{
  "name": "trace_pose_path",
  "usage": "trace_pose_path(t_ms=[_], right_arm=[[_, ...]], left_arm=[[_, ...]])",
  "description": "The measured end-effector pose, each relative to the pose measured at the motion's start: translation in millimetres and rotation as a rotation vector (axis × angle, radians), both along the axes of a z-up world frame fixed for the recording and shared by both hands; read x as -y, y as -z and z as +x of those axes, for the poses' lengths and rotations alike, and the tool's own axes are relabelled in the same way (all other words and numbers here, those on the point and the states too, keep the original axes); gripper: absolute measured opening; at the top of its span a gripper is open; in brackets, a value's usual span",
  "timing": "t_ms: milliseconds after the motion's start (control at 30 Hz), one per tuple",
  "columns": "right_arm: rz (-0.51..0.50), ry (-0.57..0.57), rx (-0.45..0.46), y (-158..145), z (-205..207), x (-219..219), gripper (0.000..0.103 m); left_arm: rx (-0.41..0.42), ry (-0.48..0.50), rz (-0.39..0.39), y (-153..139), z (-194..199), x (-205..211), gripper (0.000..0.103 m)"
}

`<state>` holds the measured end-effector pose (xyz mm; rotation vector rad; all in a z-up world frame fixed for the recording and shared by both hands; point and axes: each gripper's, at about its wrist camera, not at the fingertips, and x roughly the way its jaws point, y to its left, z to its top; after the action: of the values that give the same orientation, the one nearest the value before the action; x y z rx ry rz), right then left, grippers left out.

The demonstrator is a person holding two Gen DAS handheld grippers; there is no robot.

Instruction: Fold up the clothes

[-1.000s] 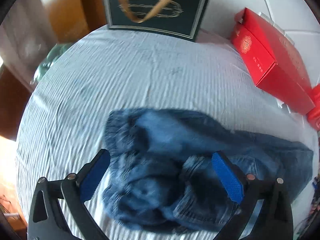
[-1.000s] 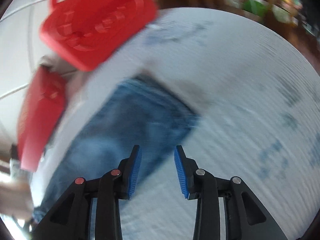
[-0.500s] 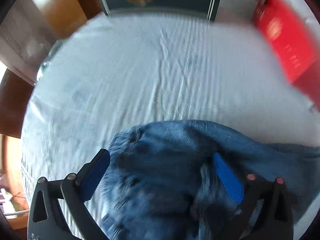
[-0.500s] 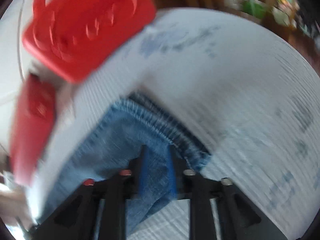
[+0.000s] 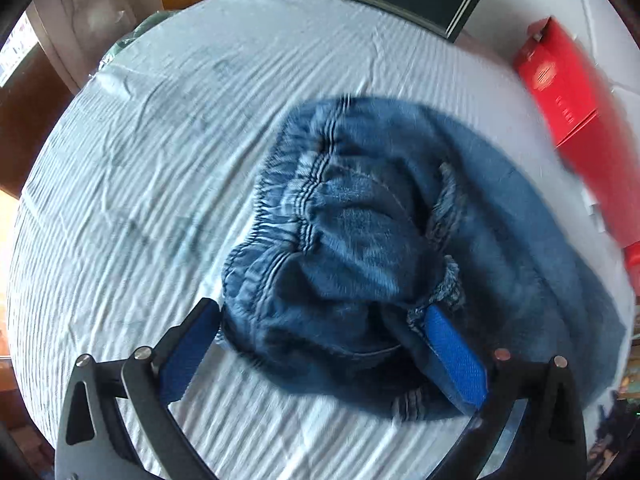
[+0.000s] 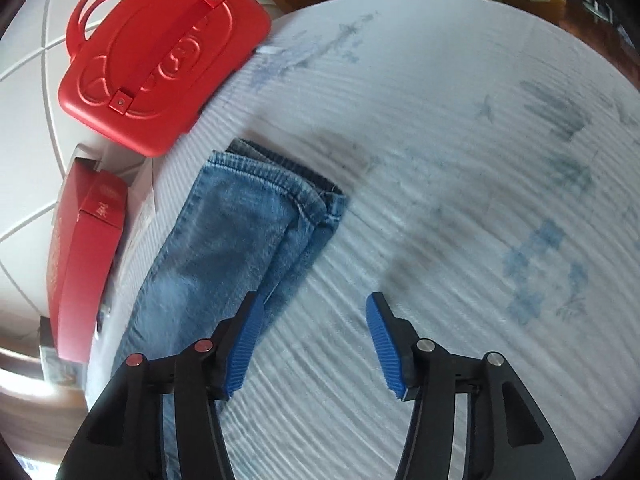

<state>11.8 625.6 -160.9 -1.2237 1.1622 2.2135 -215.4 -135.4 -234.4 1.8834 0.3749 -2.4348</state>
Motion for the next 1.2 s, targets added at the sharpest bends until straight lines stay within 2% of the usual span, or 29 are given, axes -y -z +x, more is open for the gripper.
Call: trace_pose_path(t_ms=[67, 100, 133, 167, 267, 433, 600, 667, 700, 733, 767, 800, 833, 1000, 1100, 1133, 1167, 1200], right_arm=[[-0.009, 0.014, -0.014, -1.2, -3.9, -1.3, 0.062], [-0.013, 0.020, -0.021, -1.9, -5.9, -1.9, 0.067], [-0.018, 0.027, -0.028, -2.5, -7.8, -2.6, 0.073], [-0.022, 0.034, -0.035, -3.0, -9.8, -3.2, 0.075], [-0.008, 0.066, -0.054, -3.0, -17.8, -2.1, 0.075], [0.057, 0.057, -0.060, -3.6, -40.0, 11.9, 0.073], [0.173, 0.081, -0.041, -5.3, -44.2, 24.3, 0.074], [0.241, 0.023, 0.015, -7.6, -51.8, 32.3, 0.073], [0.275, 0.005, 0.055, -9.0, -55.1, 35.7, 0.056], [0.275, -0.013, 0.063, -9.7, -55.7, 37.6, 0.015], [0.275, -0.030, 0.070, -10.2, -56.1, 39.4, 0.008], [0.264, -0.026, 0.058, -9.3, -53.5, 39.2, 0.008], [0.252, -0.022, 0.045, -8.3, -50.9, 38.8, 0.008], [0.154, 0.022, -0.041, -2.1, -38.6, 25.8, 0.008], [0.133, 0.005, -0.042, -5.1, -40.0, 24.1, 0.008], [0.123, -0.002, -0.037, -7.6, -41.5, 24.2, 0.007], [0.113, -0.010, -0.036, -10.7, -42.8, 24.6, 0.007], [0.099, -0.027, -0.101, -22.1, -40.4, 29.3, 0.007]], left_arm=[[0.025, -0.010, -0.028, 11.9, -5.5, -5.7, 0.103], [0.039, -0.022, -0.017, 17.7, -7.5, -5.8, 0.103], [0.031, -0.027, -0.015, 17.8, -7.0, -6.0, 0.103], [0.021, -0.031, -0.013, 17.4, -6.2, -6.1, 0.103], [-0.010, -0.031, -0.019, 16.2, -1.3, -7.5, 0.103], [-0.052, -0.046, -0.031, 13.7, 6.9, -10.1, 0.103], [-0.064, -0.058, -0.032, 12.7, 12.0, -11.4, 0.103], [-0.054, -0.079, -0.029, 11.7, 12.8, -11.8, 0.103], [-0.052, -0.080, -0.024, 10.9, 13.5, -11.2, 0.098], [-0.050, -0.081, -0.019, 10.2, 14.2, -10.4, 0.086], [-0.053, -0.076, -0.019, 8.3, 14.8, -12.0, 0.079], [-0.057, -0.070, -0.018, 6.2, 15.4, -13.8, 0.068], [-0.060, -0.064, -0.018, 4.2, 16.0, -15.5, 0.063], [-0.076, -0.058, -0.003, 0.1, 15.3, -16.3, 0.062], [-0.075, -0.048, 0.004, -10.2, 13.8, -21.6, 0.043], [-0.077, -0.044, 0.006, -15.4, 13.8, -24.5, 0.039], [-0.113, -0.017, -0.015, -29.8, 16.0, -31.3, 0.038], [-0.152, 0.013, -0.038, -45.0, 18.5, -38.4, 0.038]])
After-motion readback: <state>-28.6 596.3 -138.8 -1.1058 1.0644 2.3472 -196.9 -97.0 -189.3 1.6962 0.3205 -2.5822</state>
